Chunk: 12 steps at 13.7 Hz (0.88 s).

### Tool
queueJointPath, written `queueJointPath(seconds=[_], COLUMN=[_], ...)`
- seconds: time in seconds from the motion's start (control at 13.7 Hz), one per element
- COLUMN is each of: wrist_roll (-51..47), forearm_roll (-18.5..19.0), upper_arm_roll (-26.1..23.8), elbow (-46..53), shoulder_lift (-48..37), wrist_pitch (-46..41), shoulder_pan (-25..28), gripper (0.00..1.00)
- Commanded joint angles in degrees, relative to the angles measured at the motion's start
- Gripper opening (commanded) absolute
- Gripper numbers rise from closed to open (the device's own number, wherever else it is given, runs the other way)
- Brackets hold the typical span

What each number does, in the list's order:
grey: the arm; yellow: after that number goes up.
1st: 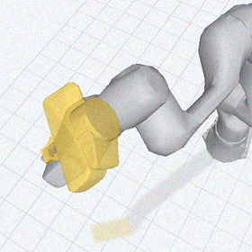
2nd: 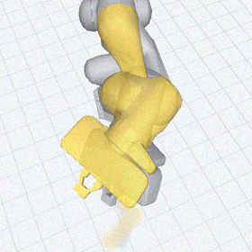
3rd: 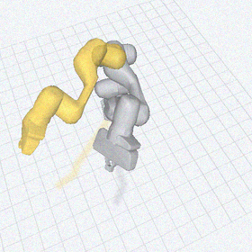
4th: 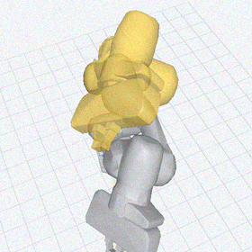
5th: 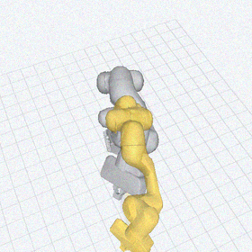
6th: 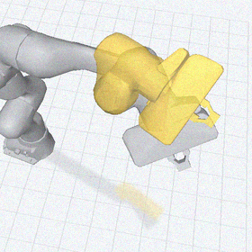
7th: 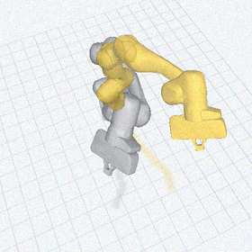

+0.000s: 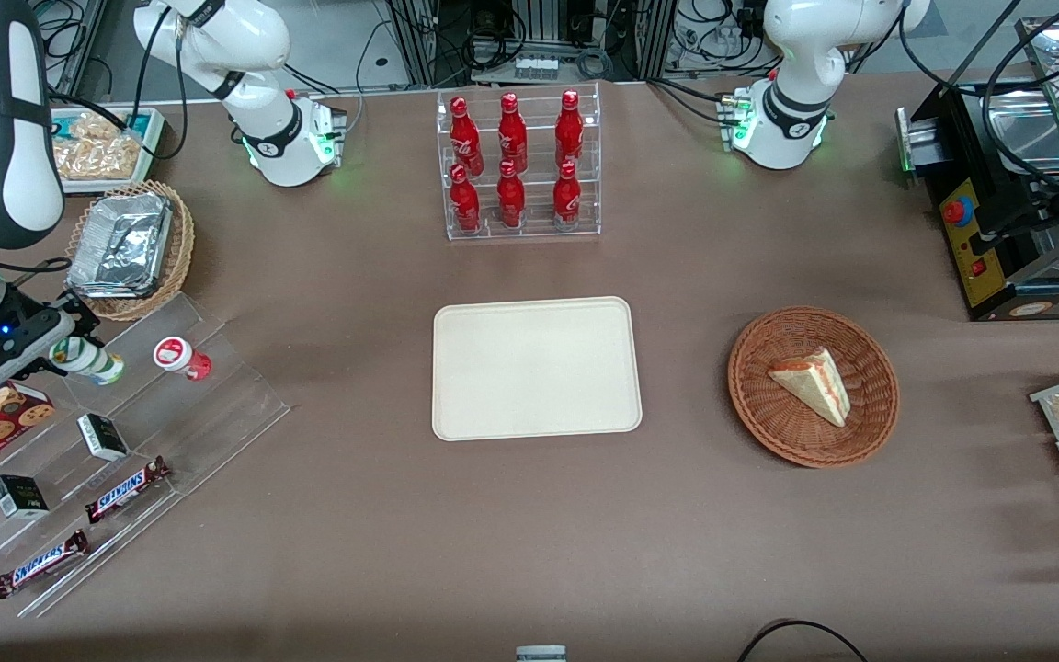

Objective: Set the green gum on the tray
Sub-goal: 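Close the right gripper around the green-labelled gum bottle, then lift the gum bottle and carry it over the cream tray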

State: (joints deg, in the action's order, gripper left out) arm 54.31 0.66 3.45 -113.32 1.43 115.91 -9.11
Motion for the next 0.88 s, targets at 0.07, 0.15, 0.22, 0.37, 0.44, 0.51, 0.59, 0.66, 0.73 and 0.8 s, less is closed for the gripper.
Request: queueJointPath(seconds=[0.07, 0.15, 0.22, 0.37, 0.44, 0.51, 0.59, 0.66, 0.73, 0.8], wrist_roll=[-13.1, -16.7, -20.3, -25.8, -28.6, -32.1, -35.8, -39.7, -43.2, -47.2], forearm_roll=[2.3, 2.4, 2.3, 2.3, 2.1, 1.7, 1.6, 1.5, 1.5, 1.4], upper_arm_roll=[0.1, 0.1, 0.1, 0.1, 0.1, 0.1, 0.1, 0.1, 0.1, 0.1], elbow=[8.5, 8.5, 8.5, 8.5, 8.5, 8.5, 8.5, 8.5, 8.6, 8.6], shoulder_lift=[4.6, 4.6, 4.8, 5.2, 5.2, 5.3, 5.5, 5.9, 6.5, 7.2], wrist_pitch=[-8.8, -9.3, -10.1, -10.6, -10.6, -10.6, -10.6, -10.6, -10.5, -10.1], shoulder_pan=[5.6, 7.4, 9.1, 13.0, 15.1, 17.3, 19.7, 21.8, 24.1, 26.5], gripper=[0.0, 0.0, 0.0, 0.0, 0.0, 0.0, 0.0, 0.0, 0.0, 0.0])
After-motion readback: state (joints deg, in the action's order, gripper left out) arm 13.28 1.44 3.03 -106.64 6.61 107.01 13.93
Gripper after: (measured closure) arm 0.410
